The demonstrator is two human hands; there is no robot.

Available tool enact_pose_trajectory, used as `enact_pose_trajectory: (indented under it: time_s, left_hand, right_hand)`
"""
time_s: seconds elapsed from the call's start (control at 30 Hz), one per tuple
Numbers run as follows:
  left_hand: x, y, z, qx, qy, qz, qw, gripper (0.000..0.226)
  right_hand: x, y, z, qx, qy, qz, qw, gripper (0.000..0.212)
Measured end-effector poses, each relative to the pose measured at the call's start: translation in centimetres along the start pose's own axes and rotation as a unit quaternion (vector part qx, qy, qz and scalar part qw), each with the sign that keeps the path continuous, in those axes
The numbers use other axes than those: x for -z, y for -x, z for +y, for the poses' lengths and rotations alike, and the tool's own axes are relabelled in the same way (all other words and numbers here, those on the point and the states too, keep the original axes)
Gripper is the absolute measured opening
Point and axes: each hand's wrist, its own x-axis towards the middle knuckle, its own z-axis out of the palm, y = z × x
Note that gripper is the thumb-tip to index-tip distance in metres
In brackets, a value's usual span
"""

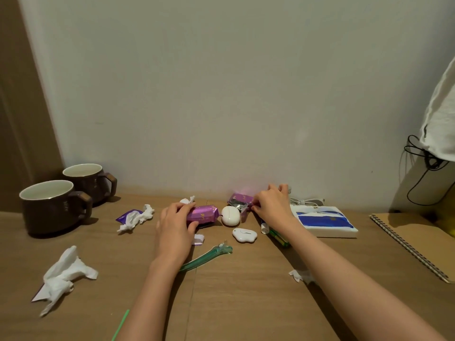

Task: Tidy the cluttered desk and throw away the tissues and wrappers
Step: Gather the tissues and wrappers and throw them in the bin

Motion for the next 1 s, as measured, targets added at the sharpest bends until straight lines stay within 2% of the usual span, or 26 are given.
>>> enact_pose_trajectory:
  time_s: [0.17,0.3,0.43,0.53,0.7,0.87,1.0]
  left_hand:
    - [0.5,-0.2,0.2,0.009,0.018,0.019,1.0,0.043]
    - [2.0,-0.7,-0.3,0.03,0.037,0.056,0.997,0.038]
    - [4.1,-1.1,-2.6,0.103,0.034,0.114,0.988,0.037]
    - [4.9,-0.9,-4.4,0.155,0.008,0.119,0.981,0.044]
    - [5.0,-0.3,-5.4,0.202,-0.027,0.085,0.975,0.051]
    - [5.2,0.0,-5.7,0.219,-0.097,0.078,0.968,0.039]
    - [5.1,-0.1,-5.6,0.223,-0.133,0.11,0.959,0.021]
  right_hand:
    - [0.3,0.0,-0.5,-0.038,-0.052,0.074,0.995,0.018]
    - [2.6,0.0,-0.7,-0.077,-0.161,0.151,0.972,0.018]
    - [5.6,0.9,-1.1,-0.076,-0.219,0.193,0.953,0.018]
    - [7.3,2.0,-1.8,-0.05,-0.23,0.183,0.954,0.018]
    - [7.8,3.3,-3.1,-0.031,-0.268,0.137,0.953,0.018]
    - [7.5,3.8,-4.1,-0.033,-0.291,0.123,0.948,0.017]
    - [7.7,4.0,-4.5,-0.029,-0.301,0.114,0.946,0.018]
